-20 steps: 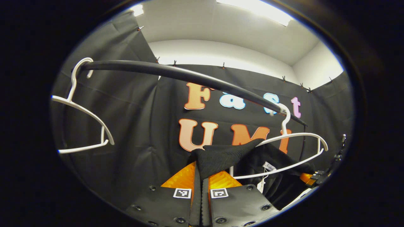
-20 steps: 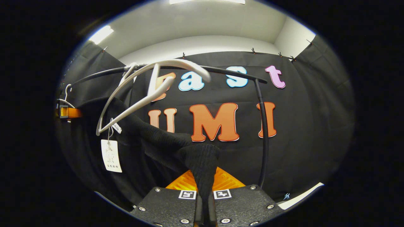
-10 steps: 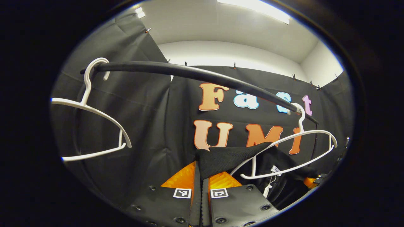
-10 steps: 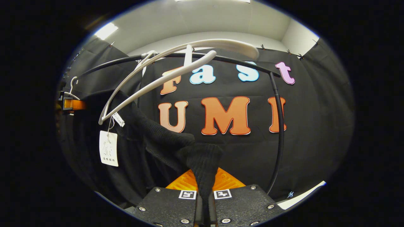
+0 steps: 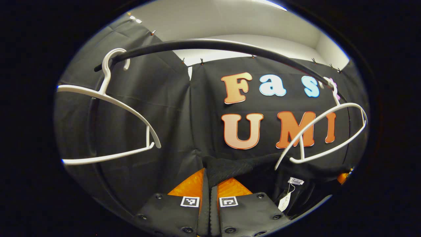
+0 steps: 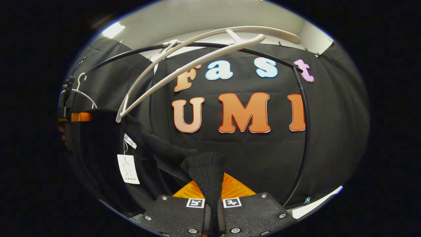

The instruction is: Grasp the clothes on the hanger with both hands and then place them into the laundry hamper below.

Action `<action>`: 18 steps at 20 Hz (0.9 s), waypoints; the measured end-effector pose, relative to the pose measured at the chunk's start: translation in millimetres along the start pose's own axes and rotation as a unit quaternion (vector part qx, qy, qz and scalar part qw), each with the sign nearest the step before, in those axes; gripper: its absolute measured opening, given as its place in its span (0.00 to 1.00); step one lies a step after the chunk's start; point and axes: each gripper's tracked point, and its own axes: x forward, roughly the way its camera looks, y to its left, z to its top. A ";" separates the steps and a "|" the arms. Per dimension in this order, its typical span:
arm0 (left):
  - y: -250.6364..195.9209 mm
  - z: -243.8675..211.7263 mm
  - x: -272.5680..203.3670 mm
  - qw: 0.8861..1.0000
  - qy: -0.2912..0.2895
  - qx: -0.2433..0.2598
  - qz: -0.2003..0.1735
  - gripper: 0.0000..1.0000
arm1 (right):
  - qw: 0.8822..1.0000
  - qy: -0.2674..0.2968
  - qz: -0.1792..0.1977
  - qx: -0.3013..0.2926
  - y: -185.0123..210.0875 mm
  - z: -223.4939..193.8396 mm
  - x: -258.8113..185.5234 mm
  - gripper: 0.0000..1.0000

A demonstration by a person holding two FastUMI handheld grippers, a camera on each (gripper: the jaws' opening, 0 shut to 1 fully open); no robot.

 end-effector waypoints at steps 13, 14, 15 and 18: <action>-47.0 -131.0 -20.0 0.994 0.098 -0.015 -0.050 0.08 | 0.996 0.088 0.002 0.020 12.3 -109.5 -1.0 0.06; -50.0 -143.6 -20.2 0.993 0.106 -0.014 -0.052 0.11 | 0.995 0.094 0.002 0.019 14.0 -120.4 -0.6 0.06; -54.5 -155.7 -21.9 0.992 0.115 -0.016 -0.056 0.11 | 0.995 0.102 0.003 0.019 15.8 -129.7 -1.3 0.06; -68.2 -191.4 -25.1 0.988 0.142 -0.012 -0.066 0.08 | 0.992 0.127 0.007 0.022 18.2 -162.2 -3.2 0.06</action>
